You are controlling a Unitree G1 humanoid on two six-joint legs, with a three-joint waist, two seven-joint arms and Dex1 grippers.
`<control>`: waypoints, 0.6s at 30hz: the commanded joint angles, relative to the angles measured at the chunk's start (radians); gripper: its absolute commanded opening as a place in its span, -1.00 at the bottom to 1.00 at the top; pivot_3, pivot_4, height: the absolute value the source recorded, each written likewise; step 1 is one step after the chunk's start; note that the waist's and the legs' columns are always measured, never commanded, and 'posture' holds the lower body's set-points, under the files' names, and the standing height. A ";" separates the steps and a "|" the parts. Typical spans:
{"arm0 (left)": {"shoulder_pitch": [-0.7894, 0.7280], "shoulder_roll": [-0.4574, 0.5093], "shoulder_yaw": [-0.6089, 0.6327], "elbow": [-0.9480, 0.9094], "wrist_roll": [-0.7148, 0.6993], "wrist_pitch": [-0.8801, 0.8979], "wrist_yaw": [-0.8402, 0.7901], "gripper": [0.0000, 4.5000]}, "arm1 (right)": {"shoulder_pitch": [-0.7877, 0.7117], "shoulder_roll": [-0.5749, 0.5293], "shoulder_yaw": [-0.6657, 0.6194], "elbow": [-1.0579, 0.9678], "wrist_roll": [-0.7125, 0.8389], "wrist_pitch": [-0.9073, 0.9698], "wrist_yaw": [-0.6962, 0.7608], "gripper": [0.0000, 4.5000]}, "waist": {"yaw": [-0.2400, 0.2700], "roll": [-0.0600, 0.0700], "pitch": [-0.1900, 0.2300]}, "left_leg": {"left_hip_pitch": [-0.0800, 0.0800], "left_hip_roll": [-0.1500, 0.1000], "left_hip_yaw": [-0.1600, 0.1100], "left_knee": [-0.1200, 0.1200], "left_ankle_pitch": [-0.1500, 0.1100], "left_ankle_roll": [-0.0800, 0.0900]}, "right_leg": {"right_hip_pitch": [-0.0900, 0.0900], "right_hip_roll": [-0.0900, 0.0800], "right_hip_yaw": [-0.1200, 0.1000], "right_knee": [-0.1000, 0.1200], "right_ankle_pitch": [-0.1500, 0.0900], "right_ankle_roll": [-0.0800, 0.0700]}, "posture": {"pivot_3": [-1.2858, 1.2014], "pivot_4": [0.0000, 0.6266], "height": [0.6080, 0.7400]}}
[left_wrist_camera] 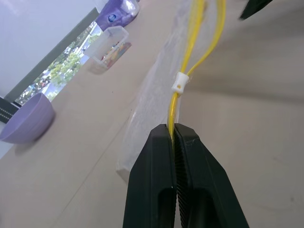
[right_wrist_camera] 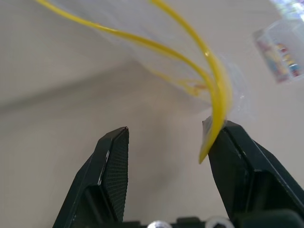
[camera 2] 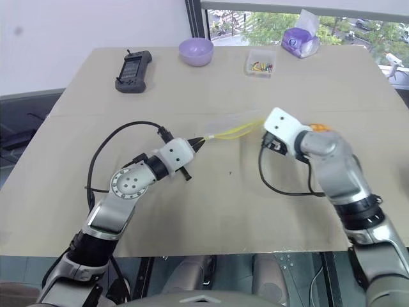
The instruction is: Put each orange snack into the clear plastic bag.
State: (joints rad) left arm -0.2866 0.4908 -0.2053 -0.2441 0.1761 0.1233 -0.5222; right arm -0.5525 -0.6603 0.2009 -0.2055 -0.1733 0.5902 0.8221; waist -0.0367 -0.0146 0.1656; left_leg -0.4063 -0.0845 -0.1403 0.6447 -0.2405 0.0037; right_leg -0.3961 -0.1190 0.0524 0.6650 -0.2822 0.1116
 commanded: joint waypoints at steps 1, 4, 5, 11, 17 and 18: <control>0.002 0.015 0.009 -0.013 0.009 -0.034 -0.007 -1.00 | 0.025 -0.053 -0.086 -0.059 0.064 0.023 0.038 0.20 | -0.001 0.000 0.000 | -0.001 0.000 0.000 0.001 0.000 0.000 | 0.000 0.000 0.000 0.000 0.000 0.000 | 0.03 -0.52 1.00; 0.004 0.026 0.010 -0.009 0.014 -0.045 -0.013 -1.00 | 0.071 -0.102 -0.117 -0.075 0.090 0.037 0.054 0.20 | 0.003 0.000 0.000 | -0.002 0.000 -0.002 0.003 0.000 0.000 | 0.000 0.000 -0.002 0.000 0.000 0.000 | 0.03 -0.52 1.00; 0.003 0.027 0.014 -0.009 0.013 -0.046 -0.014 -1.00 | 0.092 -0.120 -0.128 -0.092 0.107 0.048 0.069 0.20 | 0.004 0.000 0.000 | -0.002 0.000 -0.002 0.003 0.000 0.000 | 0.000 0.000 -0.003 0.000 0.000 0.000 | 0.03 -0.52 1.00; 0.001 0.036 0.023 0.000 0.010 -0.056 -0.018 -1.00 | 0.161 -0.190 -0.161 -0.126 0.164 0.067 0.092 0.20 | 0.004 0.000 0.000 | -0.007 -0.001 -0.004 0.006 0.000 0.000 | -0.002 -0.001 -0.006 0.000 0.000 0.000 | 0.03 -0.52 1.00; -0.008 0.033 0.021 0.013 0.011 -0.059 -0.018 -1.00 | 0.150 -0.166 -0.142 -0.139 0.191 0.090 0.067 0.20 | 0.005 0.000 0.000 | -0.007 -0.001 -0.005 0.006 0.000 0.000 | -0.002 -0.001 -0.006 0.001 0.000 0.000 | 0.03 -0.52 1.00; -0.008 0.032 0.021 0.014 0.011 -0.057 -0.017 -1.00 | 0.150 -0.167 -0.141 -0.140 0.193 0.092 0.066 0.20 | 0.005 0.000 0.000 | -0.007 -0.001 -0.005 0.006 0.000 0.000 | -0.002 -0.001 -0.006 0.001 0.000 0.000 | 0.03 -0.52 1.00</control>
State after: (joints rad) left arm -0.2798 0.5201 -0.2041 -0.2161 0.1861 0.0810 -0.5414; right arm -0.3842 -0.8189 0.0729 -0.3075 0.0120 0.6793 0.8970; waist -0.0312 -0.0143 0.1654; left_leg -0.4135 -0.0853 -0.1454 0.6510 -0.2406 0.0037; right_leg -0.3980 -0.1201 0.0459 0.6655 -0.2820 0.1117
